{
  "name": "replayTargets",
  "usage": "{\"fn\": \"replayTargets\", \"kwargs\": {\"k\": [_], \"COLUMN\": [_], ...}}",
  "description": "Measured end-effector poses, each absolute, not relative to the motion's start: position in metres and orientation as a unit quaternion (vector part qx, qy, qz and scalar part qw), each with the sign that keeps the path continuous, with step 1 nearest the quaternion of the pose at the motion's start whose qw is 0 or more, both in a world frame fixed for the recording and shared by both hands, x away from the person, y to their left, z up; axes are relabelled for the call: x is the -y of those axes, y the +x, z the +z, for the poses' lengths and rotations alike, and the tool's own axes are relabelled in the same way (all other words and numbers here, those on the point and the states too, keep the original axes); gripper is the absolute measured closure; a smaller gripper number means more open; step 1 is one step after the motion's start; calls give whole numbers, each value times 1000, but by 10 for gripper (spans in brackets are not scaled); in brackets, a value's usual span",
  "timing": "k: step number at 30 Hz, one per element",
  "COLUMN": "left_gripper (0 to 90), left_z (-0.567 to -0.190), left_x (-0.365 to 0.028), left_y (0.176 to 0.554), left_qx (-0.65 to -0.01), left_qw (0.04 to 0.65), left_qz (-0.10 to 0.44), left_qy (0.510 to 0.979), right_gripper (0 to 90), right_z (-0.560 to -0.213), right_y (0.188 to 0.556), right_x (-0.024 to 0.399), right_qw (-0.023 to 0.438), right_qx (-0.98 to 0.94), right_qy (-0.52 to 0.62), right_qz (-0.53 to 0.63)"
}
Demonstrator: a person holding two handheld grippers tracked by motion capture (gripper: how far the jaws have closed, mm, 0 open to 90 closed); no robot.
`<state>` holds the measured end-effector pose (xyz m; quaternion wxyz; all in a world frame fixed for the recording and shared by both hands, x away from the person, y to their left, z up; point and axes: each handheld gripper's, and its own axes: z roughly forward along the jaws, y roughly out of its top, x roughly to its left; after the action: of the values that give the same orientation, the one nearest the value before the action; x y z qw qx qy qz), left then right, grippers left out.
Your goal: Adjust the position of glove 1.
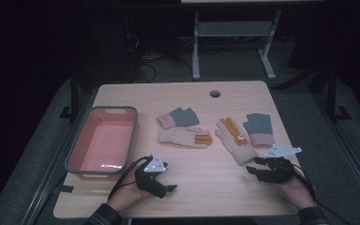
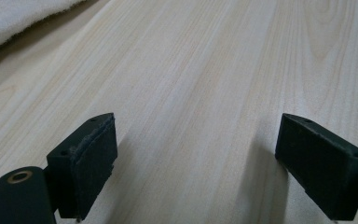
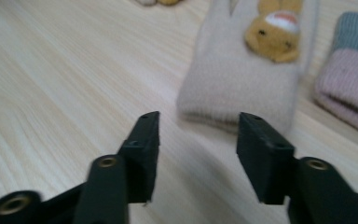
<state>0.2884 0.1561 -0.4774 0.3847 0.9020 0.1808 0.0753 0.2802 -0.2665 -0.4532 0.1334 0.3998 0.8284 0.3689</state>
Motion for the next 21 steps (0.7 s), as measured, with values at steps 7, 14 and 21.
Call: {"fn": "replayTargets", "kwargs": {"k": [7, 14, 21], "left_gripper": [121, 121, 121], "left_z": [-477, -477, -477], "left_x": [-156, -156, -156], "left_y": [288, 289, 289], "left_qx": [-181, -179, -179], "left_qw": [385, 385, 385], "left_qz": [75, 75, 74], "left_qy": [902, 902, 902], "right_gripper": [771, 893, 900], "right_z": [-446, -444, -441], "right_y": [289, 300, 319], "right_x": [266, 266, 259], "right_qw": [134, 128, 139], "right_qx": [-827, -826, -833], "right_qy": [398, 401, 384], "right_qz": [373, 376, 374]}}
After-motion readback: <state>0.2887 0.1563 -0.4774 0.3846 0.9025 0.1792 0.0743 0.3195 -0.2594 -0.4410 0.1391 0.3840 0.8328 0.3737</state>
